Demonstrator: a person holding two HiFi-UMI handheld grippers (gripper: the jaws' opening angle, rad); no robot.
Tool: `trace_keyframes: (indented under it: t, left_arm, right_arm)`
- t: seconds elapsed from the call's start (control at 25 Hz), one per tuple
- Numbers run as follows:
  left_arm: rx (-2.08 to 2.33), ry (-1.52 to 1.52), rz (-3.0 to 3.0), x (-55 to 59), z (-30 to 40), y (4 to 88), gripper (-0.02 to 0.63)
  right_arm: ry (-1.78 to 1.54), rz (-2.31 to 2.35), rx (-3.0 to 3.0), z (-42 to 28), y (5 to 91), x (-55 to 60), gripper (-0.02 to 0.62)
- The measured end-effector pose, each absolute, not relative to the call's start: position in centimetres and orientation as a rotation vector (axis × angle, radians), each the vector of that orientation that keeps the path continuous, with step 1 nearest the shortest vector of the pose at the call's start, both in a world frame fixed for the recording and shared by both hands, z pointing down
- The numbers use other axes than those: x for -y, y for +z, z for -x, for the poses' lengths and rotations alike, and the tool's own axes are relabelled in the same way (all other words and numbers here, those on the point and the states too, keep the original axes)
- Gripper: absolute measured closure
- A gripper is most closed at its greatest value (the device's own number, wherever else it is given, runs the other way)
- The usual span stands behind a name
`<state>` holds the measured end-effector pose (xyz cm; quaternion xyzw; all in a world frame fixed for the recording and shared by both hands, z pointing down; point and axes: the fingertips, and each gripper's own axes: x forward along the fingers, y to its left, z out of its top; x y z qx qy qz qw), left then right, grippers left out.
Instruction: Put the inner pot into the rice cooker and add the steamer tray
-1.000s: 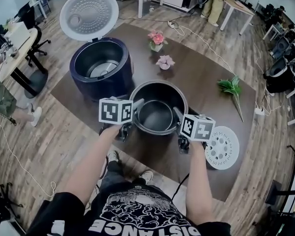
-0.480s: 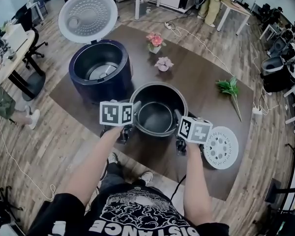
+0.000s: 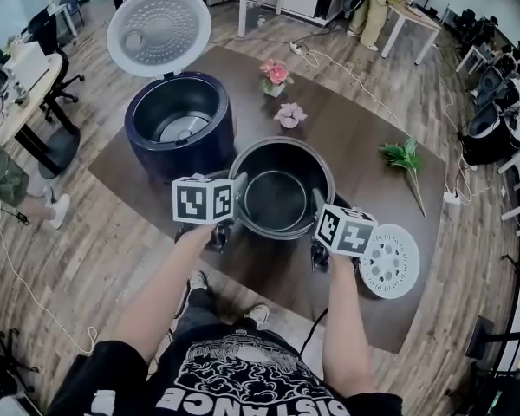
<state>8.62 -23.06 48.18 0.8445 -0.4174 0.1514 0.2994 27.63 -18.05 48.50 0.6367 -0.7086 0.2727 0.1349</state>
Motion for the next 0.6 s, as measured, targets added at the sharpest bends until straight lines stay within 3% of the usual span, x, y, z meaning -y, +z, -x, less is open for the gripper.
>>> trace_keyframes:
  t: [0.6]
  left_arm:
    - [1.074, 0.3, -2.366, 25.1, -8.4, 41.6, 0.506]
  right_arm:
    - [0.629, -1.972, 2.117, -27.5, 41.8, 19.8, 0.489]
